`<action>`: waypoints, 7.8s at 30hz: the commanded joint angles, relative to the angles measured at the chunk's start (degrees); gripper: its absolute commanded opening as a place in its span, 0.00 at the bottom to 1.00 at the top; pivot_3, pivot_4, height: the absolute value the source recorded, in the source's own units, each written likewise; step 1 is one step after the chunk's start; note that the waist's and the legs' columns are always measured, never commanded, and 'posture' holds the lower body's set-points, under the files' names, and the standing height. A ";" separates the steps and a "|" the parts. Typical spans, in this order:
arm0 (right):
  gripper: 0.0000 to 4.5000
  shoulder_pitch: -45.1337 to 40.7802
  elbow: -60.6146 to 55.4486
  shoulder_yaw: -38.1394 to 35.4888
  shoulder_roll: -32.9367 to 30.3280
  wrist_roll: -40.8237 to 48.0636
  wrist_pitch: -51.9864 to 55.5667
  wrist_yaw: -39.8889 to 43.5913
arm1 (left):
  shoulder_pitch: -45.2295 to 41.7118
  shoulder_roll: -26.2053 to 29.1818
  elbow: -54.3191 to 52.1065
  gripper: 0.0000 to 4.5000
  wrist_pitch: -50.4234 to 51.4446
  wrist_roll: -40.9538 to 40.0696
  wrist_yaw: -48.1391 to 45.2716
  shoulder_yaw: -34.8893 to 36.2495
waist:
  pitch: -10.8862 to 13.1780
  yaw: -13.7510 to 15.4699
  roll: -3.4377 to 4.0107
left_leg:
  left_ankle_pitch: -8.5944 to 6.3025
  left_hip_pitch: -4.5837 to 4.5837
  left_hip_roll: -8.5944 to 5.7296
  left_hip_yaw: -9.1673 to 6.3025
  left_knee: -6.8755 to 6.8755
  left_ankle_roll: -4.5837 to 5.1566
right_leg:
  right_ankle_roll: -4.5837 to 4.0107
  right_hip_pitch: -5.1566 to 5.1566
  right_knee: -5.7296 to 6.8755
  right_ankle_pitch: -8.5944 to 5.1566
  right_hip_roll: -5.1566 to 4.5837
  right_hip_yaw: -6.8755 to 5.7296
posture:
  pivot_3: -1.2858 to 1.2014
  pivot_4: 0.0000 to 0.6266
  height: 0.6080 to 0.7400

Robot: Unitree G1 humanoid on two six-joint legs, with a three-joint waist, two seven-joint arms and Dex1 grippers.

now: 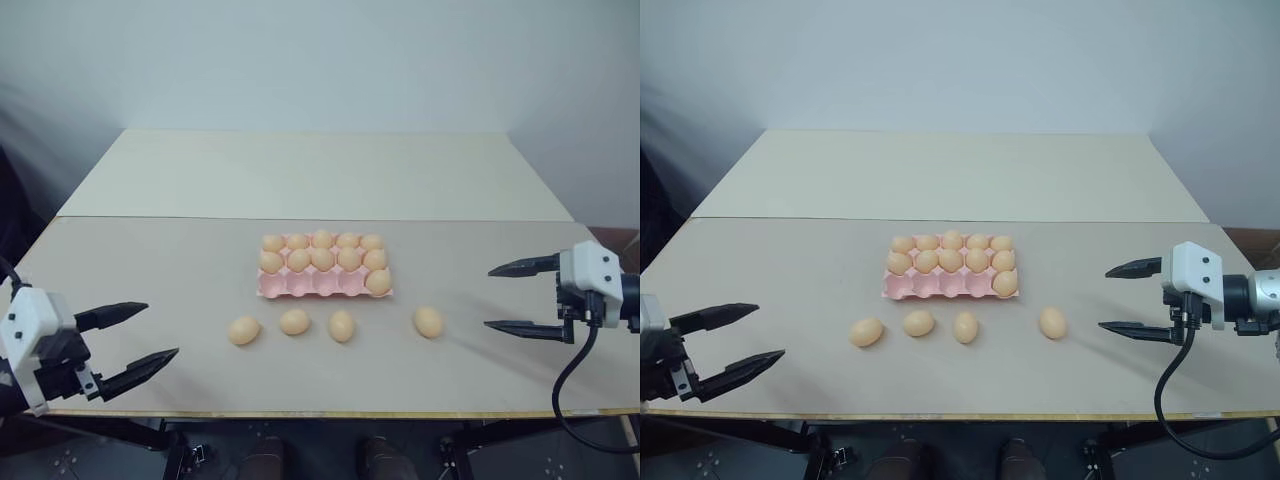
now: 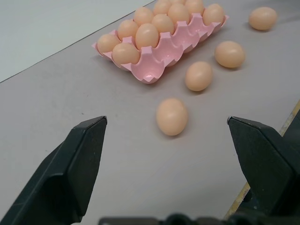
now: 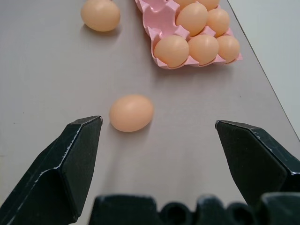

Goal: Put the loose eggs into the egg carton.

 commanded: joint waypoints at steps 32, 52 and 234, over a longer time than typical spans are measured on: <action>1.00 -0.54 -8.07 9.82 5.93 -6.76 4.32 -10.46 | -10.29 2.98 1.03 1.00 -0.36 -0.35 -2.32 -13.41 | -0.01 -0.07 -0.02 | -0.01 -0.02 0.00 0.02 0.00 -0.01 | 0.00 -0.01 0.00 0.02 0.03 0.02 | 0.52 0.24 1.00; 0.96 -7.50 4.24 18.92 13.01 -14.96 2.22 -13.04 | -8.89 3.03 -0.18 1.00 0.16 -0.89 -2.88 -11.05 | -0.01 0.02 -0.03 | 0.00 -0.01 -0.03 0.01 0.01 0.00 | -0.01 0.02 0.00 0.04 0.04 0.01 | 0.52 0.24 1.00; 1.00 -16.68 -8.51 37.74 32.23 -20.75 8.38 -22.31 | -1.08 4.22 2.30 1.00 -6.31 -0.54 -15.58 -0.89 | -0.11 -1.37 -0.31 | -0.24 0.01 1.08 1.17 0.00 -0.38 | -0.51 -0.82 0.13 0.32 1.25 1.17 | 0.52 0.24 1.00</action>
